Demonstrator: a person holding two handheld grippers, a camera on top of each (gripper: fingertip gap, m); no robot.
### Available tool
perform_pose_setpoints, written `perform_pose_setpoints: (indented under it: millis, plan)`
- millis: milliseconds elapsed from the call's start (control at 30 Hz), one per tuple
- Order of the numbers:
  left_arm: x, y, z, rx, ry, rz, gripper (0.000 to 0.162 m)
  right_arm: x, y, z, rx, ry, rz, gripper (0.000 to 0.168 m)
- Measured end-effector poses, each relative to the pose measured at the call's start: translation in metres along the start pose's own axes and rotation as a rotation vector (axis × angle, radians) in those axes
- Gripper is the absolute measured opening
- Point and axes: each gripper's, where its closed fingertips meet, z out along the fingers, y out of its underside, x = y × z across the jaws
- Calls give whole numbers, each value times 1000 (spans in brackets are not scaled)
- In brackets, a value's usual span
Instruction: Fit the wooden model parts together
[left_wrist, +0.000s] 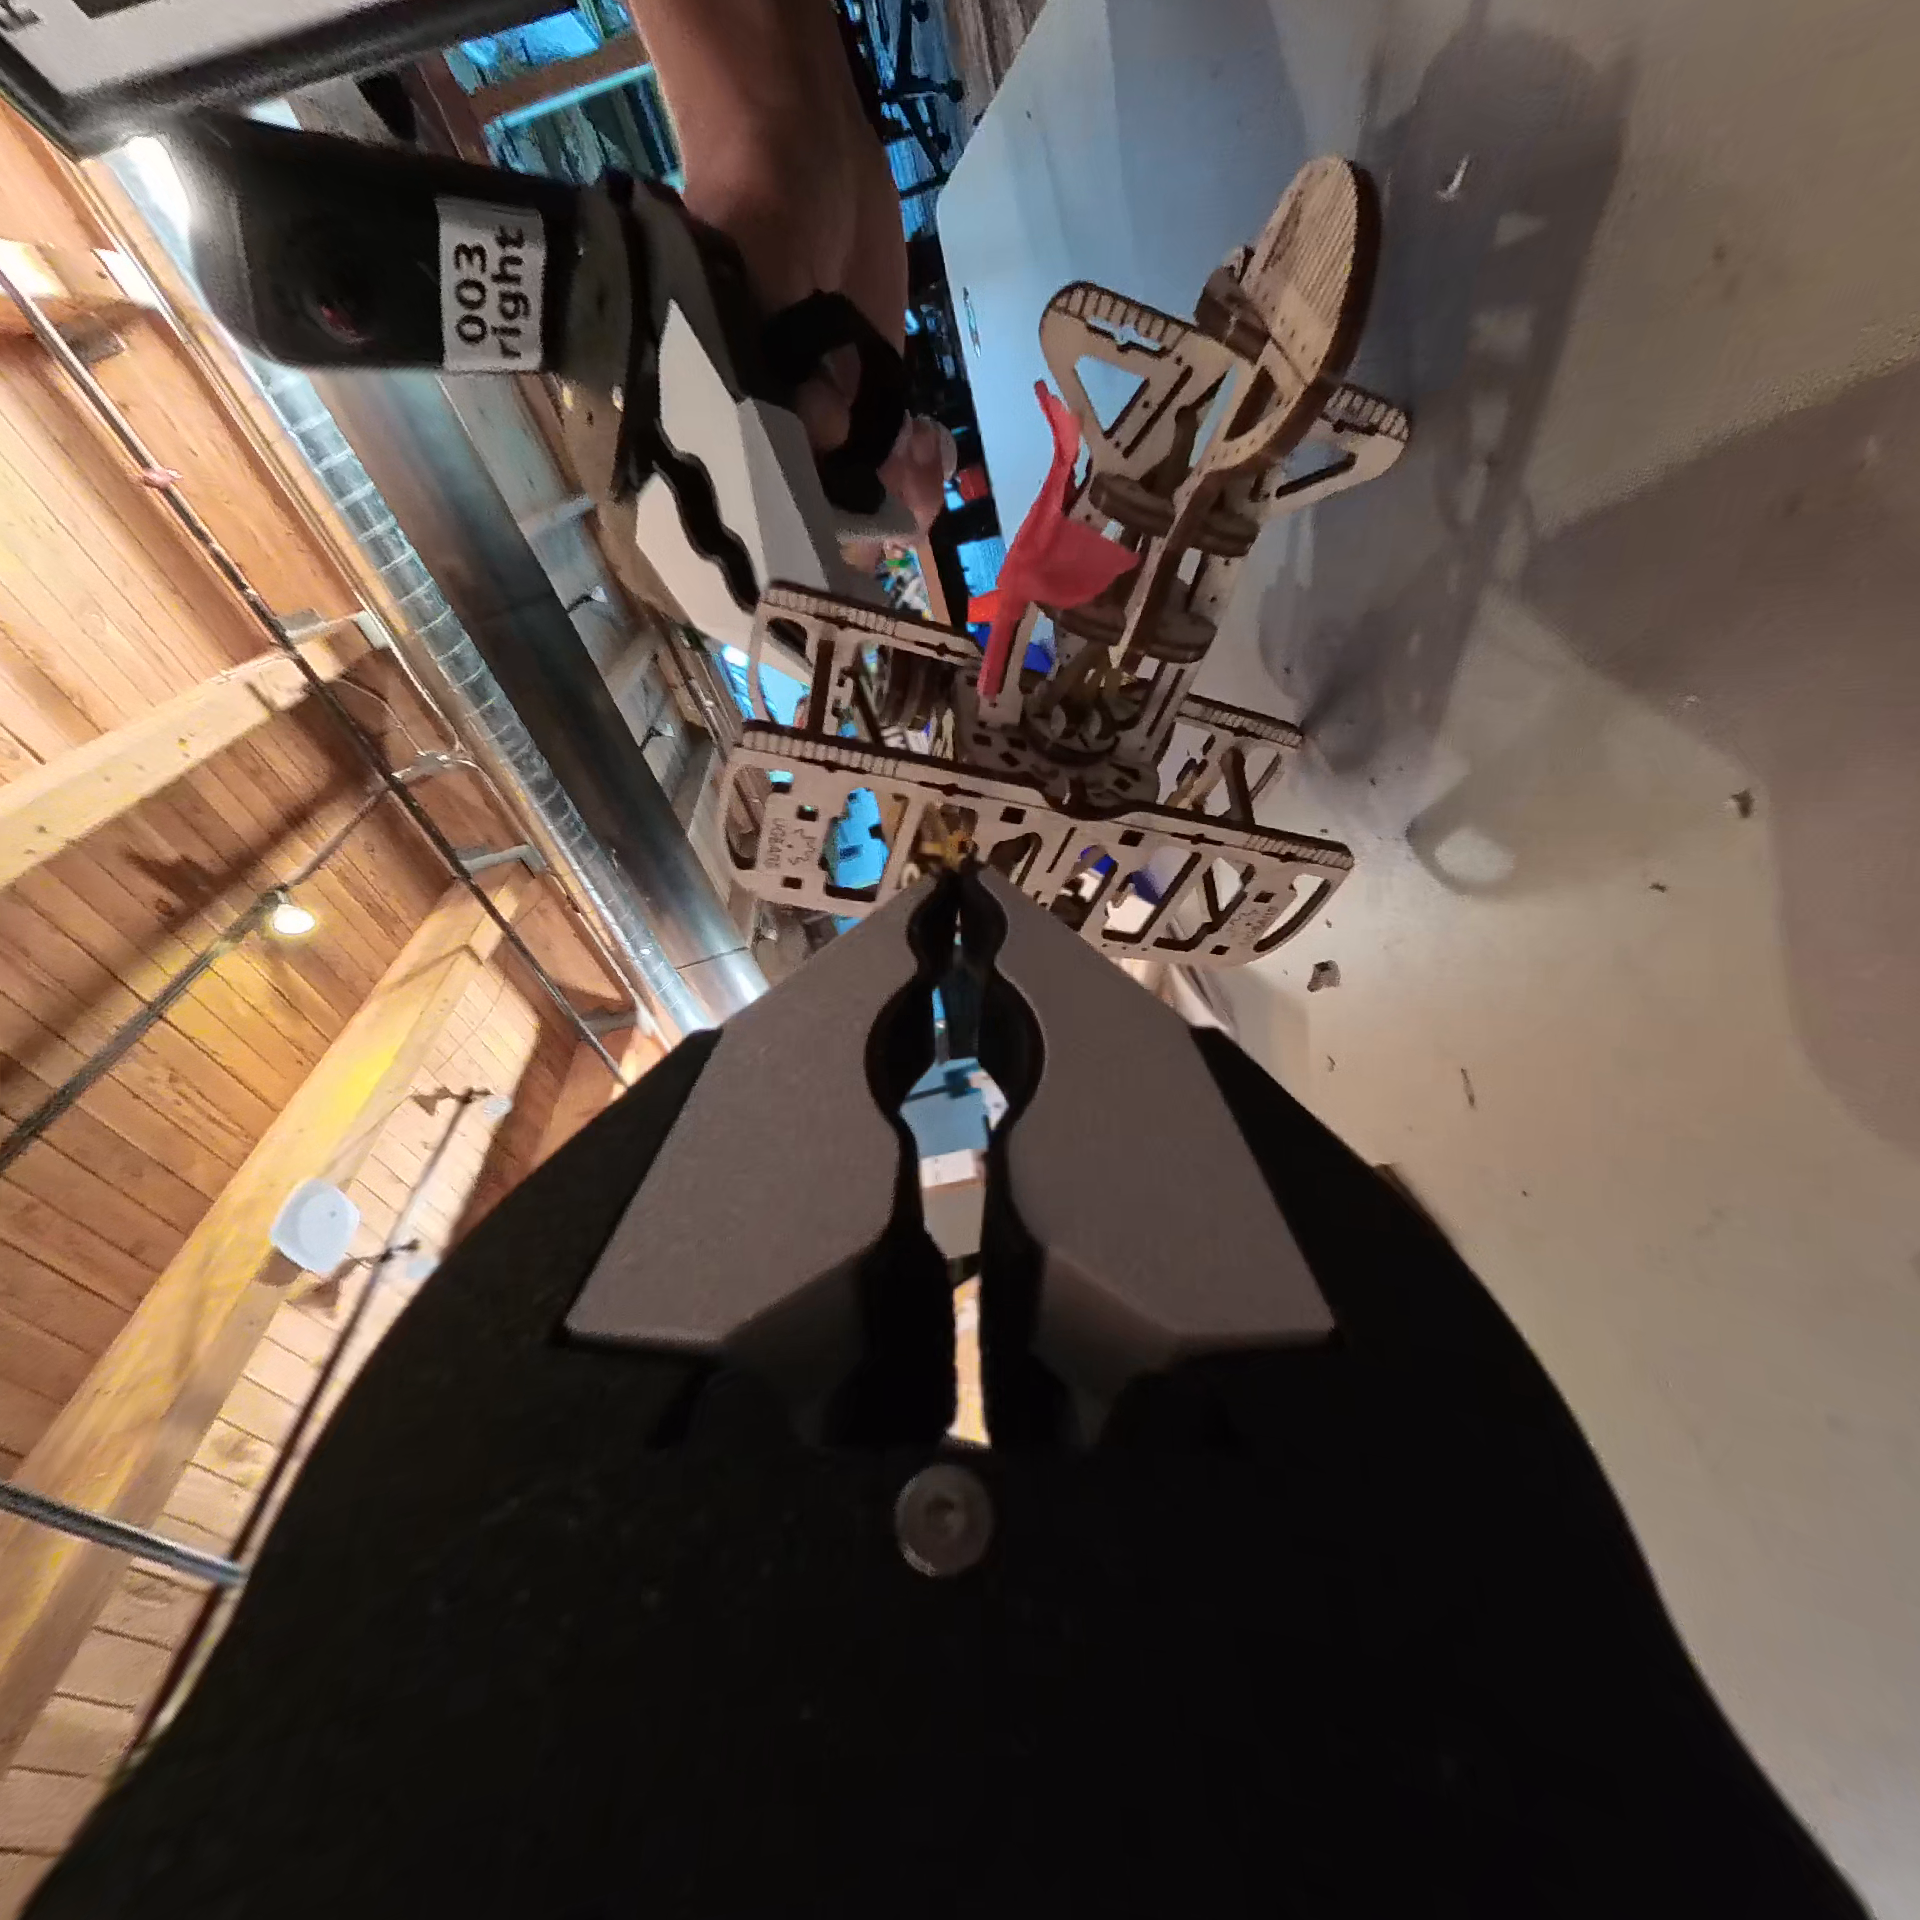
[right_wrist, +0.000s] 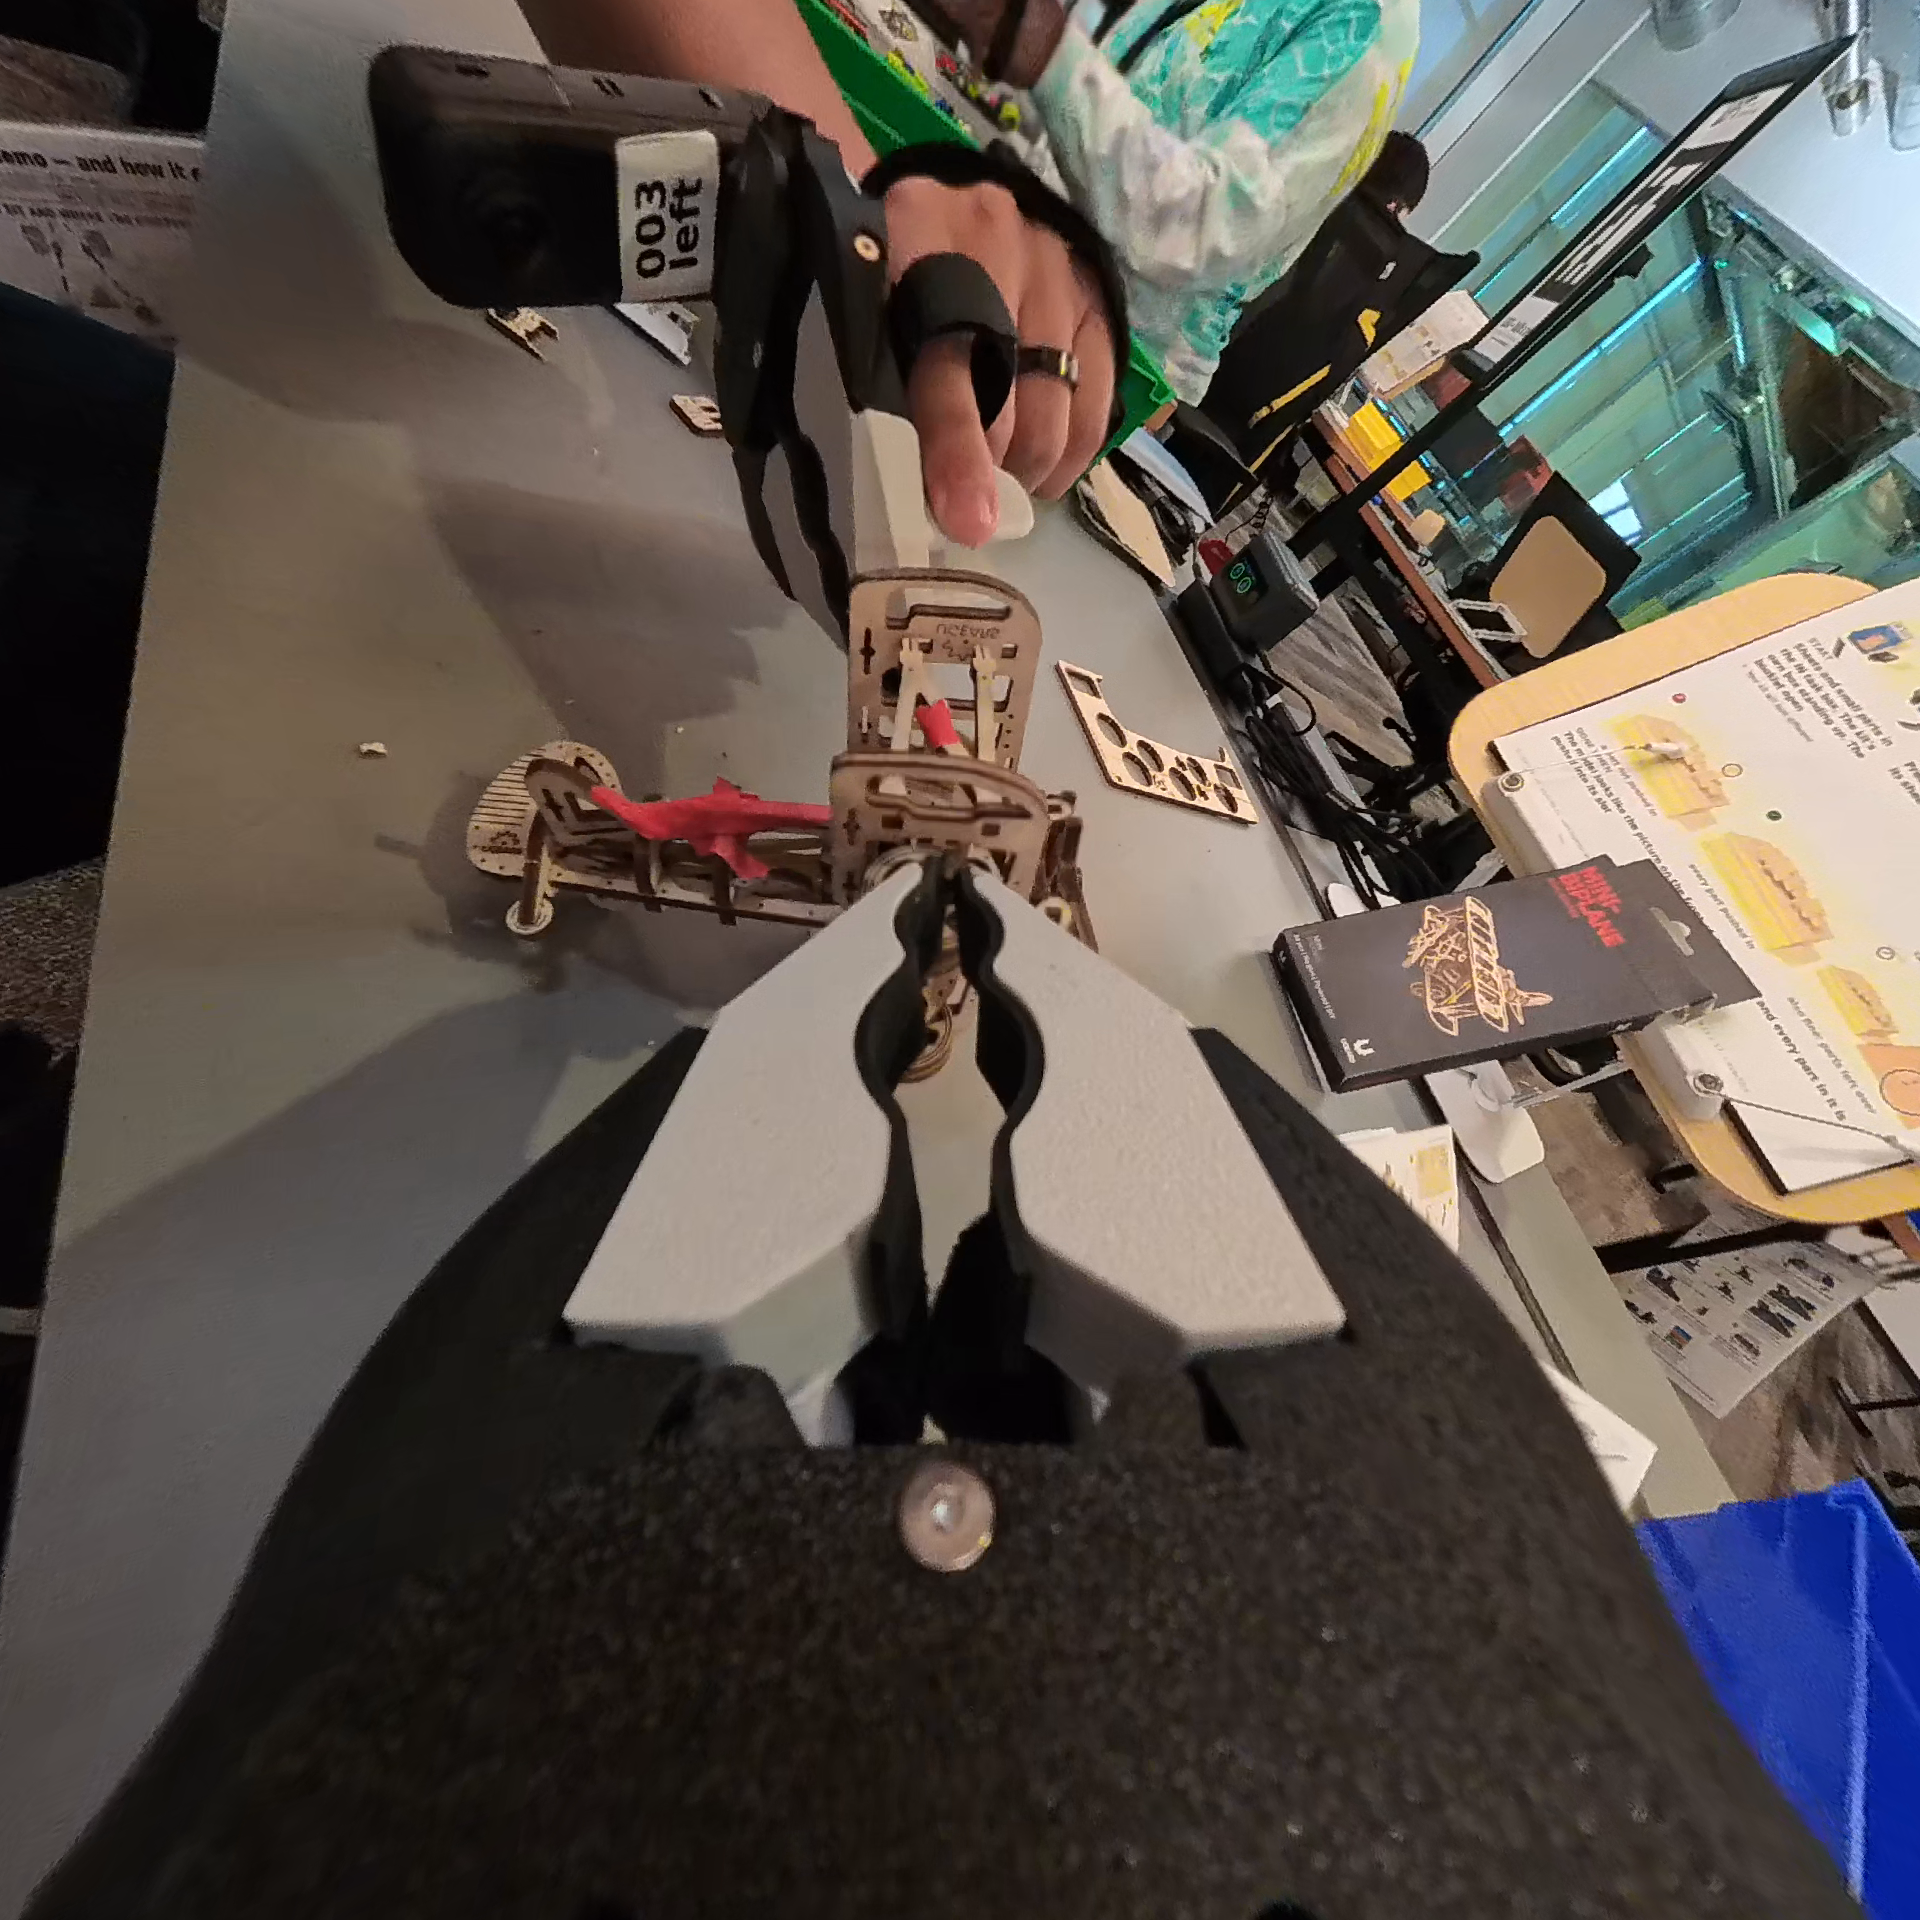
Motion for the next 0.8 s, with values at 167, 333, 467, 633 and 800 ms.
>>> perform_pose_setpoints:
  millis: [167,333,467,633,800]
  plan:
    - [6,6,0,-18,37,-217,0,-2,0,-3,0,-5,-4,0]
    - [5,4,-3,-21,2,-196,0,-3,0,-7,-2,2,0,0]
    - [-5,4,-2,-58,-77,-72,0,-5,0,-6,-6,3,-8,0]
    - [-4,12,-1,-82,-62,-52,0,-3,-3,-5,-5,4,-11,0]
    - [5,11,-2,-69,-15,-64,0,-3,-2,-5,-7,6,-9,0]
